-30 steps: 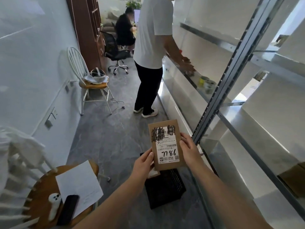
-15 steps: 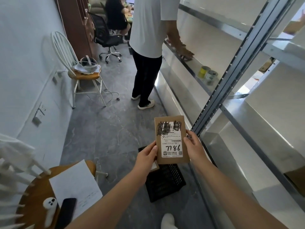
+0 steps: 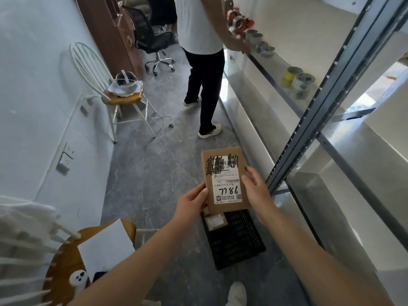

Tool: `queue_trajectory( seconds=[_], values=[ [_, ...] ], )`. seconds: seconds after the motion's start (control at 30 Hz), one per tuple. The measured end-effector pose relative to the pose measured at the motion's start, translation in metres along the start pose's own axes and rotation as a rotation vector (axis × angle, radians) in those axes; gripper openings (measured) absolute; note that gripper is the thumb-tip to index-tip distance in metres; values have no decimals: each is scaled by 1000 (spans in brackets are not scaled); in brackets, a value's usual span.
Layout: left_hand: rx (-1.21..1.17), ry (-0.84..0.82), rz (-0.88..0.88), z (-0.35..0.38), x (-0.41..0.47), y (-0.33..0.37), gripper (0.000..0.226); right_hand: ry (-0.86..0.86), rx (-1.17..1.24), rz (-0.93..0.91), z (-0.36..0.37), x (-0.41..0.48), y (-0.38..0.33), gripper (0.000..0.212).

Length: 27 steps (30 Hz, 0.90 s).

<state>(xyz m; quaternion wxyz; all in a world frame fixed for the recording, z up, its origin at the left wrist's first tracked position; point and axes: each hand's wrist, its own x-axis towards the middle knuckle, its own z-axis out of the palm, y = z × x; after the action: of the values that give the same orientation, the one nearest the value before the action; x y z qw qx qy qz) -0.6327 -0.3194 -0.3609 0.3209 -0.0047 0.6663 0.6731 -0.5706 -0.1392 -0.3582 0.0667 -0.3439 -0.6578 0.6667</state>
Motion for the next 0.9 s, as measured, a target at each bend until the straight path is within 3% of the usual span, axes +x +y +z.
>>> queue_trajectory(
  seconds=[0.27, 0.37, 0.6, 0.73, 0.8, 0.9],
  values=[
    [79, 127, -81, 52, 58, -27, 34, -41, 77, 102, -35, 74, 28, 31],
    [115, 164, -141, 65, 84, -53, 35, -36, 120, 166, -47, 97, 62, 28],
    [115, 154, -344, 91, 130, -145, 34, -44, 121, 319, -60, 132, 161, 42],
    [132, 170, -416, 90, 162, -204, 29, -89, 70, 377, -61, 156, 229, 61],
    [122, 140, -446, 91, 180, -242, 33, -85, 23, 408, -63, 168, 269, 79],
    [121, 105, -483, 102, 195, -279, 41, -73, -26, 448, -71, 180, 314, 88]
  ],
)
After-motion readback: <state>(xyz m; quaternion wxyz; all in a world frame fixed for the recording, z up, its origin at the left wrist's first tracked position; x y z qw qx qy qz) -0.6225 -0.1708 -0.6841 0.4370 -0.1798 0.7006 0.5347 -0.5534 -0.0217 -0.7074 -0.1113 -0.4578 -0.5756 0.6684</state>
